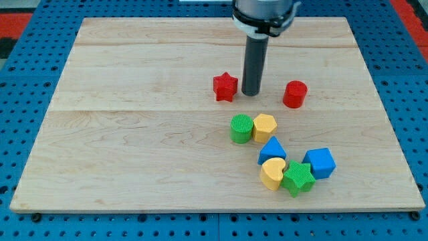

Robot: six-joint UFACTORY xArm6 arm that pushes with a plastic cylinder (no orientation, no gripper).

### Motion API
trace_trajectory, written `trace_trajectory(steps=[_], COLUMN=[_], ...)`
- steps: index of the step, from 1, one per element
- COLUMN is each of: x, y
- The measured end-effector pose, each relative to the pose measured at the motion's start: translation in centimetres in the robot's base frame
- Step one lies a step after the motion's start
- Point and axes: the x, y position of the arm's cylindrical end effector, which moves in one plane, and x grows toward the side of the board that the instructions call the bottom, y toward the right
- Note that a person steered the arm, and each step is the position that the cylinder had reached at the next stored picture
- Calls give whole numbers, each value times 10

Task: Move red star towards center left

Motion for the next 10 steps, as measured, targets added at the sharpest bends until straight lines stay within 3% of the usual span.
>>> trace_trajectory(steps=[1,6,8,10], x=[-4,8,7,-5], y=[-43,-67,-126,-104])
